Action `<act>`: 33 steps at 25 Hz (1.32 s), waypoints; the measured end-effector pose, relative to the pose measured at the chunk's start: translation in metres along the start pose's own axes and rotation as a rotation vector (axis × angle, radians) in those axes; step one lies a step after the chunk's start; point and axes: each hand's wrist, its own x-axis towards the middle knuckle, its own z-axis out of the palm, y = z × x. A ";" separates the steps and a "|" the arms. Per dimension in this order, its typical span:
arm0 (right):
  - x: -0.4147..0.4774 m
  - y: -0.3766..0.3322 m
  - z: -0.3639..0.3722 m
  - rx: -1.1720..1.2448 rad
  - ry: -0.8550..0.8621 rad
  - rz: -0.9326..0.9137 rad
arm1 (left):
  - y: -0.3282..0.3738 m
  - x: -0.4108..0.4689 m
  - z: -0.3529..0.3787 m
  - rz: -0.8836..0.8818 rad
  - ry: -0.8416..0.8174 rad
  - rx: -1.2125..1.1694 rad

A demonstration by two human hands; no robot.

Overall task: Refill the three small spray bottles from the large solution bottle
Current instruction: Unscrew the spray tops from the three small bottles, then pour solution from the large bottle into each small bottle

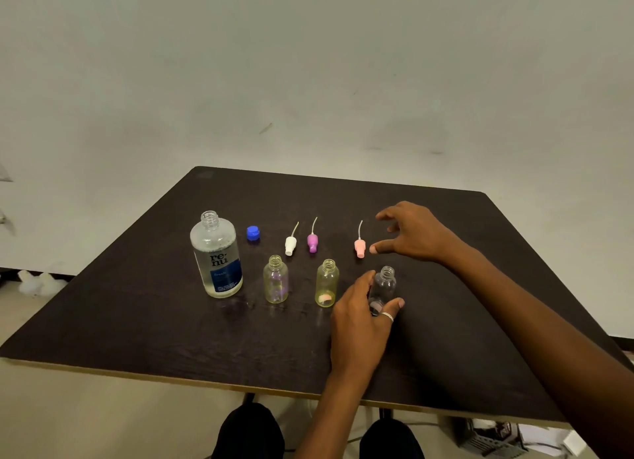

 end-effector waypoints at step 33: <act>-0.021 -0.173 0.019 0.415 0.121 -0.108 | -0.035 0.024 -0.129 -0.234 0.189 0.210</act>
